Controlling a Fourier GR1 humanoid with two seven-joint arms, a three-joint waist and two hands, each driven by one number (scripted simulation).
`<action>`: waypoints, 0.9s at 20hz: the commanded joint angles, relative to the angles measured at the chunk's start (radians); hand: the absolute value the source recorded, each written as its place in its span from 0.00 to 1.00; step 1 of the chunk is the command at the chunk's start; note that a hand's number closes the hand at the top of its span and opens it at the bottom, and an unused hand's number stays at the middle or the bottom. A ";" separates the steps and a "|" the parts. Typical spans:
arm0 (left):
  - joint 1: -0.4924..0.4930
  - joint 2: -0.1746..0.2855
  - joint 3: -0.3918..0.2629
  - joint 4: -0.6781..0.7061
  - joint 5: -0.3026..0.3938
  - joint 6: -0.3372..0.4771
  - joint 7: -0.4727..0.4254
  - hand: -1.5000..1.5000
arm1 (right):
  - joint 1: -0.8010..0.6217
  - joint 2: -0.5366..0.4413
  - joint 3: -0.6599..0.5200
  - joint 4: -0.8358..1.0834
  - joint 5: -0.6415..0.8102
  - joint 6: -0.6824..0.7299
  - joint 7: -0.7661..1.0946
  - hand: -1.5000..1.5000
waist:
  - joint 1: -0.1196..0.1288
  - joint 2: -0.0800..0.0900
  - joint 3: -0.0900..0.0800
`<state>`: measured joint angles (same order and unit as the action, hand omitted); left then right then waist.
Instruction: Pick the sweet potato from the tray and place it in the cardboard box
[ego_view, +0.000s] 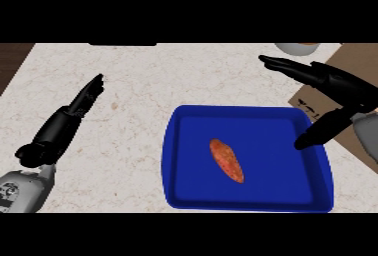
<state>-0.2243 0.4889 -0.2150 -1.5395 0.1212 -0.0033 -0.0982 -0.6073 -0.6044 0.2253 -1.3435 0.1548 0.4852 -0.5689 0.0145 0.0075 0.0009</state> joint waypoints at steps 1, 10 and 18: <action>0.002 -0.031 -0.017 0.016 -0.032 0.024 0.014 0.50 | -0.057 -0.045 0.091 -0.047 0.158 0.007 0.002 0.00 | -0.004 -0.007 -0.001; -0.007 -0.047 0.006 0.029 -0.048 0.012 0.012 0.50 | -0.055 -0.014 0.290 -0.299 0.368 0.107 0.244 0.00 | -0.020 -0.012 -0.002; -0.026 -0.062 0.034 0.019 -0.073 -0.018 0.033 0.50 | 0.009 0.025 0.327 -0.449 0.472 0.254 0.442 0.00 | -0.016 -0.009 -0.001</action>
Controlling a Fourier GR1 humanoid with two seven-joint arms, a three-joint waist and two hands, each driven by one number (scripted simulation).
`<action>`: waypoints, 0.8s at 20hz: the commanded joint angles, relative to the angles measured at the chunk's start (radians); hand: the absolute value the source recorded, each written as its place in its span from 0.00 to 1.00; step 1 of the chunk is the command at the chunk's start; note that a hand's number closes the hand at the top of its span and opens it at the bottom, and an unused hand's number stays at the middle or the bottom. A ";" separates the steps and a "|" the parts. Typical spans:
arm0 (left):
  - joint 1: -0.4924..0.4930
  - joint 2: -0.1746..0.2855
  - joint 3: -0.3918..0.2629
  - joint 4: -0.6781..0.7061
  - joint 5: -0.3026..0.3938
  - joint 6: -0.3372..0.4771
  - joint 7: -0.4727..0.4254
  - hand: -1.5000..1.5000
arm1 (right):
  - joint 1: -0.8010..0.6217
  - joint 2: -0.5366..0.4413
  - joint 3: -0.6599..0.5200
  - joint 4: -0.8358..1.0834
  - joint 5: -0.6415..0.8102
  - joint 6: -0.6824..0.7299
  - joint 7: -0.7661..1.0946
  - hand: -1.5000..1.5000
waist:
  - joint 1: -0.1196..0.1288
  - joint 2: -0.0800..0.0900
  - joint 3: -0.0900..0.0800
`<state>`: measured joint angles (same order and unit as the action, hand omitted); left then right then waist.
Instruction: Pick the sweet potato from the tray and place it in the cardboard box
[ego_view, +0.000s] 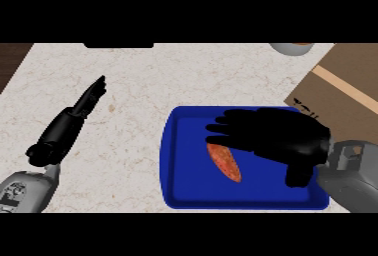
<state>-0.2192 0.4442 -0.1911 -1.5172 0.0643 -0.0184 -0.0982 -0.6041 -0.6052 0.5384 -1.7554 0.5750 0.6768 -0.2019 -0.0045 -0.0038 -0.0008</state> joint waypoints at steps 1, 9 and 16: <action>-0.066 -0.055 0.007 0.076 -0.027 -0.003 0.003 0.50 | 0.050 0.045 0.012 -0.095 0.032 0.093 0.116 0.00 | -0.005 0.003 0.000; 0.011 -0.081 0.026 0.002 -0.087 -0.022 0.001 0.50 | 0.135 0.188 0.071 -0.085 0.191 0.110 0.193 0.00 | 0.004 0.003 0.001; -0.004 -0.093 0.074 -0.031 -0.087 -0.070 0.051 0.50 | 0.102 0.255 0.056 0.057 0.340 0.026 0.124 0.00 | 0.009 0.004 0.001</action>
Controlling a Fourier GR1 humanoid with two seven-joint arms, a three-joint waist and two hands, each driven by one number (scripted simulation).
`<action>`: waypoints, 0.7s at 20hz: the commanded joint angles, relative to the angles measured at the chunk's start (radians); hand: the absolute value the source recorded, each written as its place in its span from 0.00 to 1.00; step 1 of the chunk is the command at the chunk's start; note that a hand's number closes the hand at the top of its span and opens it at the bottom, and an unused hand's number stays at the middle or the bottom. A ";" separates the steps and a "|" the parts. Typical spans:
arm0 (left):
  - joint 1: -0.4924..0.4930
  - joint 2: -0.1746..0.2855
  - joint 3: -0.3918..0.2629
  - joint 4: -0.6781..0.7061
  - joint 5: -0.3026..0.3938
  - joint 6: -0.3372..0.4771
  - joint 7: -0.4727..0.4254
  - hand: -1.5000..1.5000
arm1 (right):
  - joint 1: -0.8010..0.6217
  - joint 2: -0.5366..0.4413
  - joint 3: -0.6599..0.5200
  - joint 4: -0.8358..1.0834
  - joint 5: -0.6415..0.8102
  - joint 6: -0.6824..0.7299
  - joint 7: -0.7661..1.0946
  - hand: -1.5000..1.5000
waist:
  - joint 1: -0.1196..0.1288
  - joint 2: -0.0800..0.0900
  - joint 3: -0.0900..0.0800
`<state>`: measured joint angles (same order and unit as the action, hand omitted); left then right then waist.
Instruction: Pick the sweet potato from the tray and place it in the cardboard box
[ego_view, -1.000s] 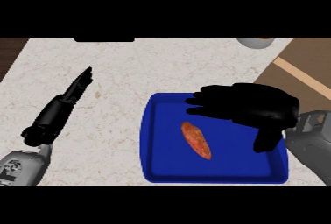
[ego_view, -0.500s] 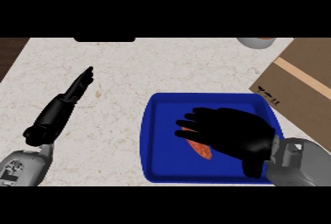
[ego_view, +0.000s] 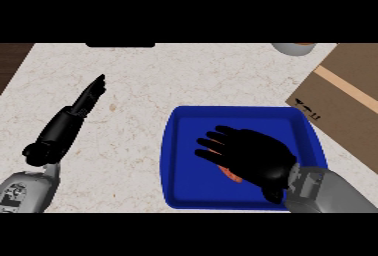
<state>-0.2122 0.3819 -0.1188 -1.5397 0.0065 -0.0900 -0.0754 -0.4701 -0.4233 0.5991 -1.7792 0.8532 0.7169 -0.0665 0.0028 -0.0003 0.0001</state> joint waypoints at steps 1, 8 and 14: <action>0.005 -0.050 -0.020 -0.047 -0.045 0.017 0.050 0.50 | 0.018 0.080 0.032 0.073 0.100 -0.064 -0.003 0.00 | 0.002 0.000 0.000; 0.019 -0.050 0.034 -0.021 -0.056 -0.036 0.001 0.50 | 0.031 0.128 0.069 0.118 0.233 -0.064 -0.002 0.00 | 0.003 0.000 0.000; -0.036 -0.087 0.067 0.010 -0.086 -0.052 0.030 0.50 | 0.016 0.146 -0.021 0.205 0.283 -0.088 -0.102 0.00 | -0.001 0.000 0.000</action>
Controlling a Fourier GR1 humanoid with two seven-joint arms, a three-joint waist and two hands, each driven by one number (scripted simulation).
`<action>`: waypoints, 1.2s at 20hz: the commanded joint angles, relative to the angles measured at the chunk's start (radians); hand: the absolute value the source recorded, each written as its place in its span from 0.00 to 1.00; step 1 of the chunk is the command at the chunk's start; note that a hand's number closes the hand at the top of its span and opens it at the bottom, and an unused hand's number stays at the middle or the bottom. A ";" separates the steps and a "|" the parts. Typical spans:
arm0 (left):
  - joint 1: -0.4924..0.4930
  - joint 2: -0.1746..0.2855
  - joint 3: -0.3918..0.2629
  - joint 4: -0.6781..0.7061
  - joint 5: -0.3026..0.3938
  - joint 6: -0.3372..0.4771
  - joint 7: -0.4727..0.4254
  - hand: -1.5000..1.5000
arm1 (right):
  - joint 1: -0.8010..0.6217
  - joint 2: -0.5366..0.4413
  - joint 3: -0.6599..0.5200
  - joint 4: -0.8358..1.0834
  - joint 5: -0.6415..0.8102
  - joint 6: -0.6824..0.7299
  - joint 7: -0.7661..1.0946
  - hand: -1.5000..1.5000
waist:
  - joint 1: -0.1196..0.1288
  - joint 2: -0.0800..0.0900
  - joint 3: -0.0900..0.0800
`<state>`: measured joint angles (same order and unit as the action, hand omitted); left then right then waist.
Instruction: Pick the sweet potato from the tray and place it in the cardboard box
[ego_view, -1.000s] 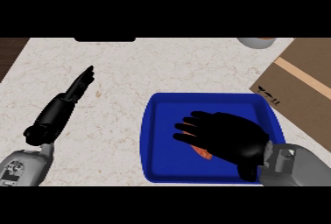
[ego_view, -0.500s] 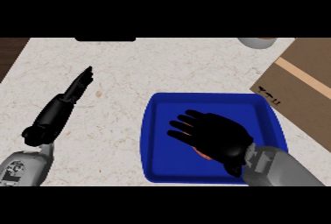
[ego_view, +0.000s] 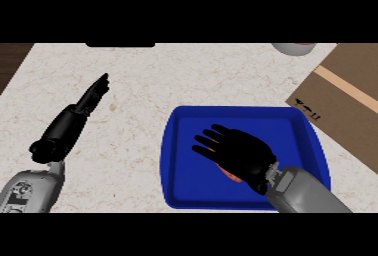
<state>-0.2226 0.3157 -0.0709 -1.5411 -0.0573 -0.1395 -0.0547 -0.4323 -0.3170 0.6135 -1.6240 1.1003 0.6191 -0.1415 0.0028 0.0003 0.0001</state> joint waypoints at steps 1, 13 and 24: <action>-0.016 -0.030 0.021 0.049 -0.030 -0.010 -0.039 0.50 | 0.039 0.051 0.008 0.006 0.065 0.006 -0.001 0.00 | -0.003 0.000 0.000; 0.014 -0.029 0.075 -0.023 -0.033 -0.078 0.004 0.50 | 0.031 0.075 -0.065 0.178 0.179 -0.087 -0.124 0.00 | 0.001 0.000 0.000; -0.009 -0.068 0.089 0.028 -0.078 -0.086 -0.027 0.50 | -0.003 0.149 -0.101 0.424 0.262 -0.211 -0.233 0.00 | 0.000 0.001 0.000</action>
<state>-0.2289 0.2677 0.0241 -1.5322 -0.1127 -0.2288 -0.0692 -0.4338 -0.1790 0.5171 -1.2838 1.3350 0.4620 -0.3222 0.0039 0.0004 0.0001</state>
